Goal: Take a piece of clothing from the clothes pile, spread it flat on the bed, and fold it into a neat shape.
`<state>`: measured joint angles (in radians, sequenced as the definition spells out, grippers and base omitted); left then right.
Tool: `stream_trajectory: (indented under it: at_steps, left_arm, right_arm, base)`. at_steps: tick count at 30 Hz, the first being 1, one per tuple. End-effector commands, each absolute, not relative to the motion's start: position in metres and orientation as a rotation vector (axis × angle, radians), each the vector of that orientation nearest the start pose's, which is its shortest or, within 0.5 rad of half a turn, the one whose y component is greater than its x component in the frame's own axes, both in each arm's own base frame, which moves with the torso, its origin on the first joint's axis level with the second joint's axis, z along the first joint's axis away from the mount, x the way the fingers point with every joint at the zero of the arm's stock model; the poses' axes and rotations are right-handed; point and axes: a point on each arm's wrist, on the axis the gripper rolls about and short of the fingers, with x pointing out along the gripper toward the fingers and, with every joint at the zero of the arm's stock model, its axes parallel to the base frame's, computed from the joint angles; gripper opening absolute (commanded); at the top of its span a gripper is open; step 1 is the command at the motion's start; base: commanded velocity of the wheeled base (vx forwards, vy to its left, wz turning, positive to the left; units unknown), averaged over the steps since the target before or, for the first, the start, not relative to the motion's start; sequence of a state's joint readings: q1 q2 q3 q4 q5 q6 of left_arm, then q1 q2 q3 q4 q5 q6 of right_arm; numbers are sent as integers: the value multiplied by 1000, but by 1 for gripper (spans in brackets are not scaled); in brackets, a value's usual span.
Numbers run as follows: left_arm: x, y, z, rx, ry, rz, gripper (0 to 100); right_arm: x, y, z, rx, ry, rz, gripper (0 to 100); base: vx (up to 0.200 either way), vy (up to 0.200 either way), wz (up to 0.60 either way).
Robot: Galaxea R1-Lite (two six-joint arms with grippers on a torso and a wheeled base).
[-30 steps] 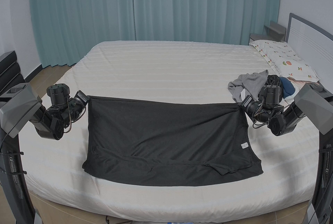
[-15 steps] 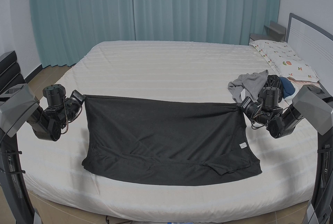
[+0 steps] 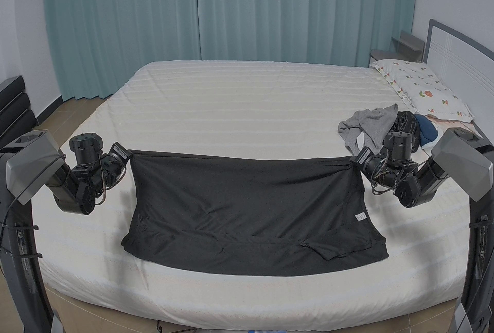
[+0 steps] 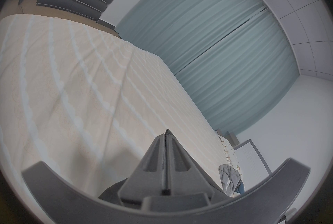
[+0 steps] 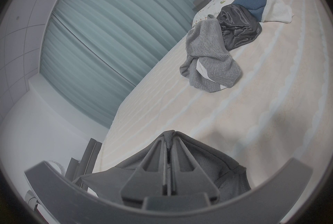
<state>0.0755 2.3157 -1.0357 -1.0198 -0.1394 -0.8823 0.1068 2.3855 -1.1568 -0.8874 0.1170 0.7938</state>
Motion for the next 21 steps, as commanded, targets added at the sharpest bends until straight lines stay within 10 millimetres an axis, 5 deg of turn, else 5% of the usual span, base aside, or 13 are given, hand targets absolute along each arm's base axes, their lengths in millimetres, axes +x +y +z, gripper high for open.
stream_trajectory:
  at_steps: [1, 13, 21]
  left_arm:
    - [420, 30, 45, -906, 286, 67, 0]
    - [380, 30, 40, -786, 392, 61, 0]
    - [351, 26, 13, -717, 531, 60, 0]
  right_arm:
    - [434, 48, 43, 786, 405, 86, 0]
    - [383, 41, 36, 713, 525, 99, 0]
    - [345, 42, -3, 672, 624, 104, 0]
  base:
    - [0, 0, 0]
    - [0, 0, 0]
    - [0, 0, 0]
